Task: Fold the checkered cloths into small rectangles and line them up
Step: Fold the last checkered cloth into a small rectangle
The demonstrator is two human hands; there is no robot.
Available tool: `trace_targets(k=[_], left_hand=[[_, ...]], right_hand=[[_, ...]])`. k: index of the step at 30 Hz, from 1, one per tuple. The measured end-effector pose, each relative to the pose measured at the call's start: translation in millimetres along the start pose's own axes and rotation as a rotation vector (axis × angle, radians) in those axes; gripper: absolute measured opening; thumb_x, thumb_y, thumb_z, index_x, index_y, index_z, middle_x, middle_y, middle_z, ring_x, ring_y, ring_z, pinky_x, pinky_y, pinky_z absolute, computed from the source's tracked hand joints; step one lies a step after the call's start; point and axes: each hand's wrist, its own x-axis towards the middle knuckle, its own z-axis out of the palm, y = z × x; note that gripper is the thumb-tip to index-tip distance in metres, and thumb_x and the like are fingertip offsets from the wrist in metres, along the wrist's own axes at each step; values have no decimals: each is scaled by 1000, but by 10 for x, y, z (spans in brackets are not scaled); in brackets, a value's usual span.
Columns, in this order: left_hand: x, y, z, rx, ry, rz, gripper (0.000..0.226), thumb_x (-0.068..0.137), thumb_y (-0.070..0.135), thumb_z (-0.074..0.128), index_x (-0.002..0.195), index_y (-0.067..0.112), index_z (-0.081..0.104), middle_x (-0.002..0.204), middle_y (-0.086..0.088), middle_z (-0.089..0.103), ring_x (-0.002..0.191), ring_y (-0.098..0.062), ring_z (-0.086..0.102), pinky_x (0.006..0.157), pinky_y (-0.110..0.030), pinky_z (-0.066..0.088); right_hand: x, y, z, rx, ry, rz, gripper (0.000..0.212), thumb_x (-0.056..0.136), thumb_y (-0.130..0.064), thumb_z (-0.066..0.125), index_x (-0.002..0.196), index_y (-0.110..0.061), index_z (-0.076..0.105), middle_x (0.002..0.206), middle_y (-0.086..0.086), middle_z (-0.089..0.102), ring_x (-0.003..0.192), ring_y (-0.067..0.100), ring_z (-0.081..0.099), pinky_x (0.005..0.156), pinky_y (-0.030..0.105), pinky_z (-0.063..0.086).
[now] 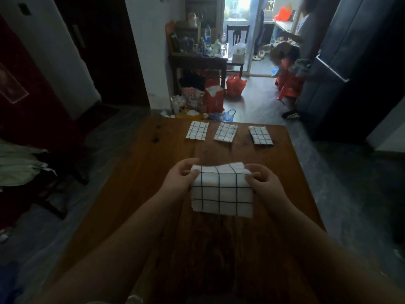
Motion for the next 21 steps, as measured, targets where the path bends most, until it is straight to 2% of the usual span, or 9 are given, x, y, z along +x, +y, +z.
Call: trace_targets(k=[2,4,8,14,17,21], left_hand=[[-5,-27,11,29,3,-3,15,102,22,58,113,27,67,120,-1,66,100,-18,66,70,-29,55],[-9,-38,29,49,5,8,12,102,24,58,107,26,68,117,-2,66,102,-19,64,72,-30,54],[-10,-52,46,102,-29,8,12,99,22,64,109,24,69,116,0,64,103,-18,62,73,-29,53],[-40,-39,67,135,20,79,11,97,19,66,104,25,72,112,1,70,108,-19,66,93,-44,58],[-65,-21,103,170,29,143,13,98,20,65,106,25,73,112,5,71,108,-14,66,94,-40,57],[-118,26,216,190,92,247,14,98,17,65,101,28,72,104,12,71,102,-5,65,87,-28,54]], right_hand=[[-24,10,-24,-44,-16,-51,17,98,-17,61,113,-21,68,109,1,70,99,20,68,77,32,57],[-33,32,-48,-56,-4,-66,14,98,-17,61,108,-20,70,107,-1,70,100,18,67,81,32,56],[-47,69,-106,-66,17,-68,13,98,-17,61,105,-21,71,108,0,69,101,19,66,87,38,58],[-64,105,-231,-36,17,-31,14,97,-18,64,107,-24,71,111,1,71,105,19,68,88,38,59],[-65,94,-267,-26,45,-28,13,97,-19,64,107,-22,71,111,1,71,104,19,69,89,39,59],[-81,91,-299,-36,82,-22,12,98,-20,63,106,-21,71,107,1,71,100,20,69,85,37,59]])
